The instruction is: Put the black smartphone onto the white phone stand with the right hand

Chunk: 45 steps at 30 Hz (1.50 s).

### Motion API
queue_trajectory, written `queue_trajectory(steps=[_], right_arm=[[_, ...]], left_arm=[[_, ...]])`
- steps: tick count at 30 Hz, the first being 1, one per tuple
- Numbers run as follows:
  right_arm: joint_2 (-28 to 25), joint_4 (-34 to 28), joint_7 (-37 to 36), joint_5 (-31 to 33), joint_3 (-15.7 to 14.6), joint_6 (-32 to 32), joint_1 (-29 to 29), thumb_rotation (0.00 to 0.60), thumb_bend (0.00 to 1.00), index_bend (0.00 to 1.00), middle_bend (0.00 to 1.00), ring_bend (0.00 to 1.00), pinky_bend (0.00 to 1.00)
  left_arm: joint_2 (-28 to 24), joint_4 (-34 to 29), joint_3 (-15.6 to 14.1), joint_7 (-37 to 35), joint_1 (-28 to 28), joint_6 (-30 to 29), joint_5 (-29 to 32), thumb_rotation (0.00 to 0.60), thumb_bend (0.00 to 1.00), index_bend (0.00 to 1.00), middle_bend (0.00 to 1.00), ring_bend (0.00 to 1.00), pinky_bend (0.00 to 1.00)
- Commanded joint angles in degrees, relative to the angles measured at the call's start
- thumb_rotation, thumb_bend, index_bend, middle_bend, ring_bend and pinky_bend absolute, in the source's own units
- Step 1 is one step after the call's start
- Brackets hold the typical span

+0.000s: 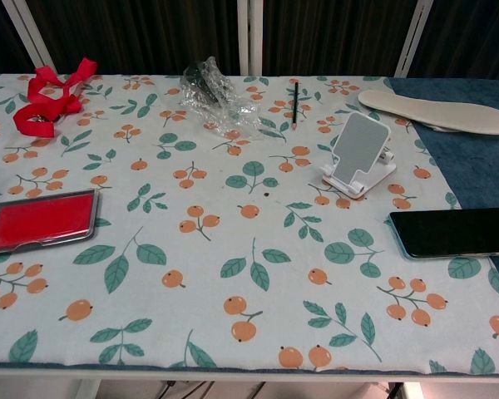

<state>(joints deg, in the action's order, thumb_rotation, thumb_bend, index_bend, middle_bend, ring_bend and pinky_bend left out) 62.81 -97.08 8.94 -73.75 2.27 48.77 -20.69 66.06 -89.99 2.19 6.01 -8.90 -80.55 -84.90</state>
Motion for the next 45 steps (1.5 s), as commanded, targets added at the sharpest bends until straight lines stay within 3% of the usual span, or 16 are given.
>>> queue_trajectory(steps=[1, 14, 27, 45], right_arm=[[2.7, -0.1, 1.9, 4.5, 0.7, -2.6, -2.9, 0.600, 0.09, 0.00, 0.00, 0.00, 0.00], [6.4, 1.1, 4.8, 9.0, 0.3, -1.9, -5.2, 0.600, 0.09, 0.00, 0.00, 0.00, 0.00], [8.0, 1.3, 8.0, 10.3, -1.2, 0.6, -5.9, 0.600, 0.13, 0.22, 0.00, 0.00, 0.00], [9.1, 1.9, 9.5, 12.1, -1.8, 1.6, -6.9, 0.600, 0.15, 0.22, 0.00, 0.00, 0.00]], left_arm=[[0.0, 0.2, 0.0, -0.2, -0.1, 0.0, 0.0, 0.475, 0.00, 0.13, 0.11, 0.10, 0.25], [-0.1, 1.4, -0.1, -1.7, 0.0, 0.9, 1.0, 0.476, 0.00, 0.13, 0.11, 0.11, 0.25], [0.3, 2.1, -0.2, -2.4, -0.2, 1.2, 0.9, 0.478, 0.00, 0.13, 0.11, 0.10, 0.25], [0.2, 2.4, -0.6, -2.4, -0.1, 1.6, 1.3, 0.479, 0.00, 0.13, 0.11, 0.10, 0.25]])
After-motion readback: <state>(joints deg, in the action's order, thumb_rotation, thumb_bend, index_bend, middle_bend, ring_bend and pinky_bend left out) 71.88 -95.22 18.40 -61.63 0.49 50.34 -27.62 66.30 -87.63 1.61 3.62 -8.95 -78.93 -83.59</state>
